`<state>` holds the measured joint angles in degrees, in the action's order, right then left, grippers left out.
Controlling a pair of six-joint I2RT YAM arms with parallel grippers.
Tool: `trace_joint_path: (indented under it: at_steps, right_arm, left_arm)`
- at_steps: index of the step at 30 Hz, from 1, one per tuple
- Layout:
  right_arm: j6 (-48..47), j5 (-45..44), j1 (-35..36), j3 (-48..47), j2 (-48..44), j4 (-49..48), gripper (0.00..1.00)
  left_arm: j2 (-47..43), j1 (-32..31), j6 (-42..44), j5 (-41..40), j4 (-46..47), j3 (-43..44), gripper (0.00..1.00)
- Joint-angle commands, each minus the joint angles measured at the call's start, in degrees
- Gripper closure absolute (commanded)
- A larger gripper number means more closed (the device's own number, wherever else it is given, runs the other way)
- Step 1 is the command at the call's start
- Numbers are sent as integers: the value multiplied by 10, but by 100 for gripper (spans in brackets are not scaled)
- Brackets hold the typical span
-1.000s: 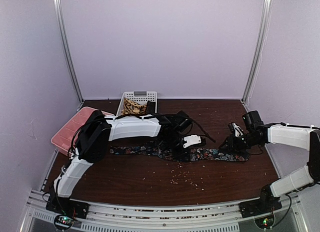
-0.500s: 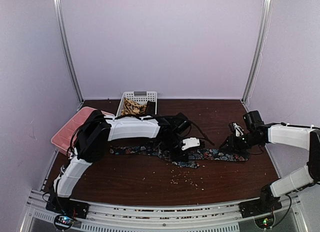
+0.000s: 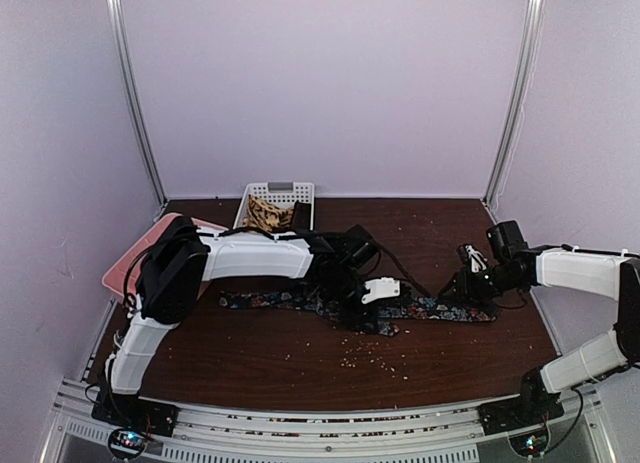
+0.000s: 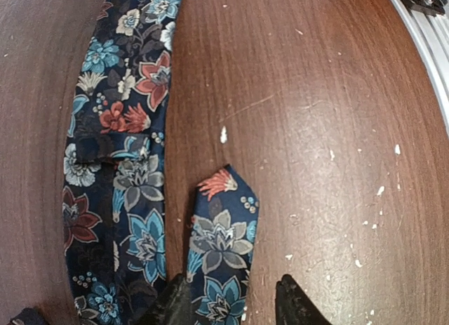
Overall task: Roll the ties
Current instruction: Tie the tie at the center of the board.
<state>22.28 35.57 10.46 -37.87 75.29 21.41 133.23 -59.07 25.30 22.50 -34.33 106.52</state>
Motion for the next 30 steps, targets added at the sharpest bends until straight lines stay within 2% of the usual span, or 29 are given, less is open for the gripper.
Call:
trace_joint_path:
  at_steps: [1,6,8,9,11,13,16,20,26,30]
  right_arm:
    - [-7,6,-6,-1,-3,-2,70]
    - [-7,6,-7,0,-2,-4,70]
    - [-7,6,-7,1,-3,-4,70]
    - [-8,6,-8,1,-4,-3,70]
    - [-9,6,-8,2,-4,-2,70]
    - [-9,7,-9,1,-5,-2,71]
    - [-8,8,-10,3,-6,-4,71]
    - [-5,10,-10,4,-7,-7,71]
    - [-2,15,-11,5,-9,-11,73]
    - [4,21,-11,9,-3,-20,74]
  left_arm:
    - [24,-5,29,14,5,16,56]
    - [49,-9,35,-18,-13,24,57]
    - [52,-10,35,-32,-16,24,60]
    - [52,-10,39,-33,-20,24,65]
    - [48,-12,44,-34,-31,25,85]
    - [34,-13,46,-29,-32,19,99]
    - [-3,-14,37,-28,-23,18,100]
    - [-24,-13,23,-76,-12,37,100]
    - [-5,-12,3,-146,-17,62,100]
    - [33,-12,-8,-184,-57,107,100]
